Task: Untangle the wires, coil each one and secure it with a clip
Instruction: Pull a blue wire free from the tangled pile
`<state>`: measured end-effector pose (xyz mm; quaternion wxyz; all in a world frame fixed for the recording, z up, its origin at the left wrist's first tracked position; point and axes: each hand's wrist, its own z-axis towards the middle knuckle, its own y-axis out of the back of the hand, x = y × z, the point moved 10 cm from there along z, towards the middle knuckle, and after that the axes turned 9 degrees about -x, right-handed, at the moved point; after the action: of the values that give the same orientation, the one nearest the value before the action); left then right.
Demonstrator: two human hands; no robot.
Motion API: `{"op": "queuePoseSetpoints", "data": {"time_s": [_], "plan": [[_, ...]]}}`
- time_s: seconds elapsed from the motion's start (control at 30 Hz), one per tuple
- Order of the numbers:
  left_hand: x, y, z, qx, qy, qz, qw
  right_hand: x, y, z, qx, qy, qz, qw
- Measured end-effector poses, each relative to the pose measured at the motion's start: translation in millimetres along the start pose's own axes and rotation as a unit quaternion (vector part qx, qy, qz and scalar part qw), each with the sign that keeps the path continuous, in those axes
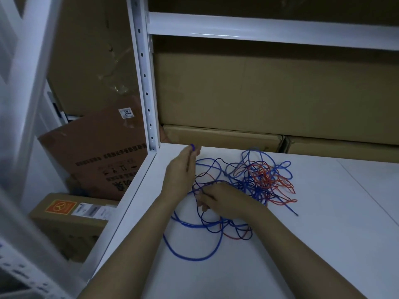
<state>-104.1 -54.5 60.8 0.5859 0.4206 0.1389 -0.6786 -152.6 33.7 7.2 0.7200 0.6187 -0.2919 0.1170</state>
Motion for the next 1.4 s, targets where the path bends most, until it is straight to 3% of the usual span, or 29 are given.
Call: {"op": "queuePoseSetpoints", "data": {"time_s": [0.1, 0.23, 0.37, 0.47, 0.53, 0.63, 0.8, 0.93, 1.03, 1.1, 1.17, 1.3, 1.4], "plan": [[-3.4, -26.9, -12.7, 0.136, -0.084, 0.108, 0.981, 5.1, 9.3, -8.3, 0.005, 0.049, -0.107, 0.993], [5.8, -37.8, -30.5, 0.254, -0.057, 0.138, 0.956, -13.0, 50.8, -17.3, -0.115, 0.035, -0.115, 0.986], [-1.2, -37.3, -40.5, 0.292, 0.1, -0.044, 0.95, -31.7, 95.9, -29.2, -0.245, 0.007, -0.026, 0.969], [-19.7, -39.4, -43.5, 0.321, 0.171, -0.163, 0.917, -28.1, 99.4, -36.3, -0.234, -0.01, 0.105, 0.966], [-32.1, -34.5, -34.6, 0.295, 0.179, -0.239, 0.908, -27.0, 101.5, -39.7, -0.224, -0.028, 0.2, 0.953], [-24.3, -19.6, -11.2, 0.164, 0.259, -0.394, 0.867, -38.7, 113.8, -42.3, -0.238, -0.08, 0.293, 0.922], [-37.2, -12.7, 12.3, 0.103, 0.267, -0.531, 0.797, -54.6, 128.3, -40.1, -0.292, -0.086, 0.166, 0.938], [-38.3, 4.6, 29.1, 0.055, 0.268, -0.614, 0.741, -125.5, 138.4, -56.9, -0.363, -0.222, 0.047, 0.904], [-28.6, 14.0, 36.3, 0.025, 0.264, -0.606, 0.75, -149.4, 142.1, -76.2, -0.395, -0.286, -0.035, 0.872], [-28.1, 14.6, 38.0, 0.023, 0.256, -0.574, 0.777, -144.6, 135.5, -67.5, -0.362, -0.27, -0.053, 0.891], [-35.5, 12.2, 39.6, 0.033, 0.234, -0.527, 0.816, -122.2, 135.9, -55.8, -0.36, -0.211, -0.064, 0.906], [-61.8, 5.7, 43.6, 0.046, 0.177, -0.448, 0.875, -32.7, 157.5, -58.0, -0.466, -0.043, -0.037, 0.883], [-79.3, 3.5, 46.5, 0.05, 0.164, -0.441, 0.881, 22.8, 138.9, -43.7, -0.331, 0.042, 0.08, 0.939]]}}
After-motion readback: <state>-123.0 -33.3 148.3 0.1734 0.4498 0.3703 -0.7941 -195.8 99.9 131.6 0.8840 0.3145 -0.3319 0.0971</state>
